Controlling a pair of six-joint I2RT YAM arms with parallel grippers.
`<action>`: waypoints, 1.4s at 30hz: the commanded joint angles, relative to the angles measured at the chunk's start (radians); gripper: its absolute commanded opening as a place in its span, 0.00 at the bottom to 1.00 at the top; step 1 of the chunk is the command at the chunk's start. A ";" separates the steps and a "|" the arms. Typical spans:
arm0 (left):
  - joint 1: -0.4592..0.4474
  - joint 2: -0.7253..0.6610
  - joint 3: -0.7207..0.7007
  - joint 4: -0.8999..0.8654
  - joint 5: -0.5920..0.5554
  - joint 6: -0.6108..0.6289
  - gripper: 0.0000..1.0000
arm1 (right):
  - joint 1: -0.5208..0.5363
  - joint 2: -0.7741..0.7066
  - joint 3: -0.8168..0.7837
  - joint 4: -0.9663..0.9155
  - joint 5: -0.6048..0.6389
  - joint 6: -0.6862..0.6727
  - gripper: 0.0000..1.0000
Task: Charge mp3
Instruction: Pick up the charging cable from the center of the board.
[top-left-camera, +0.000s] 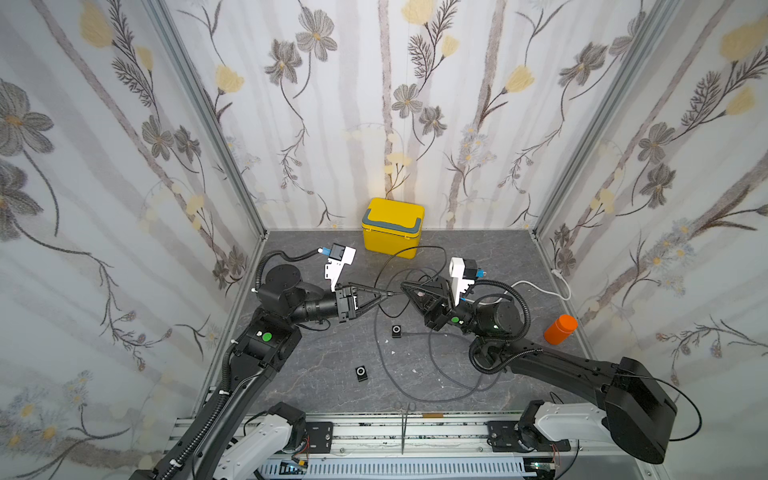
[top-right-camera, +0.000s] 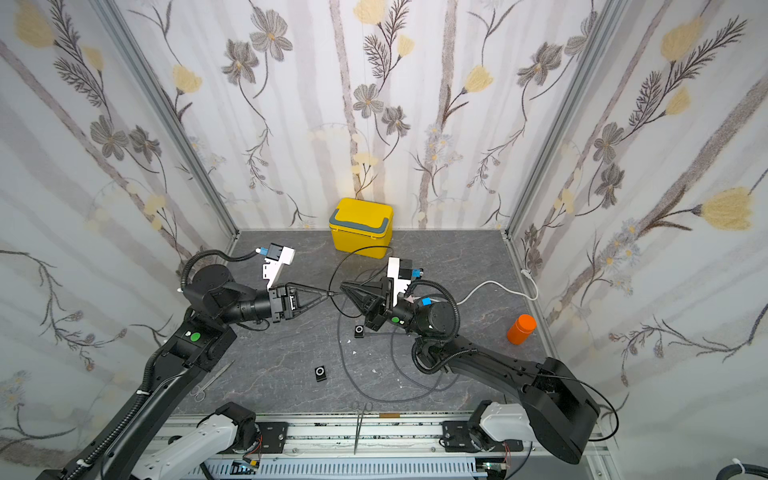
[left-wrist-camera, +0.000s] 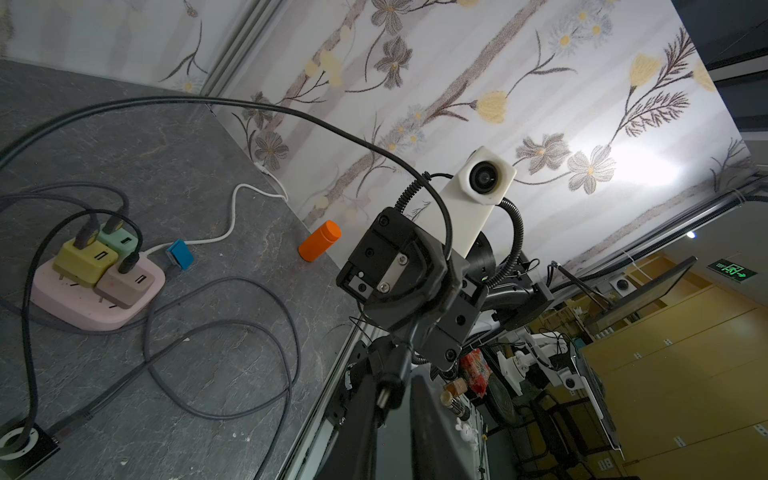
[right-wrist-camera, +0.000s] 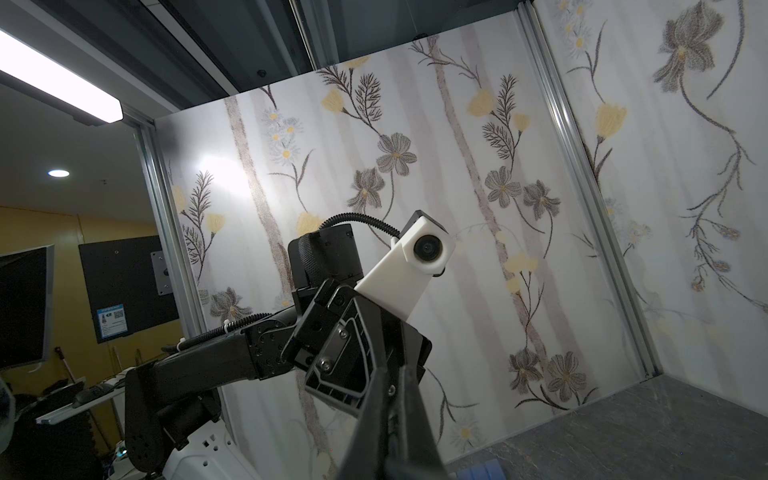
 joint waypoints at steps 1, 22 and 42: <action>0.001 0.007 -0.001 0.047 0.006 -0.003 0.16 | 0.000 0.002 0.003 0.035 -0.024 0.006 0.00; -0.003 -0.041 -0.023 0.138 -0.059 0.038 0.05 | -0.001 0.016 -0.007 0.061 -0.002 0.230 0.56; -0.031 -0.023 0.017 0.003 -0.088 0.165 0.05 | -0.001 0.100 0.090 0.013 -0.153 0.320 0.36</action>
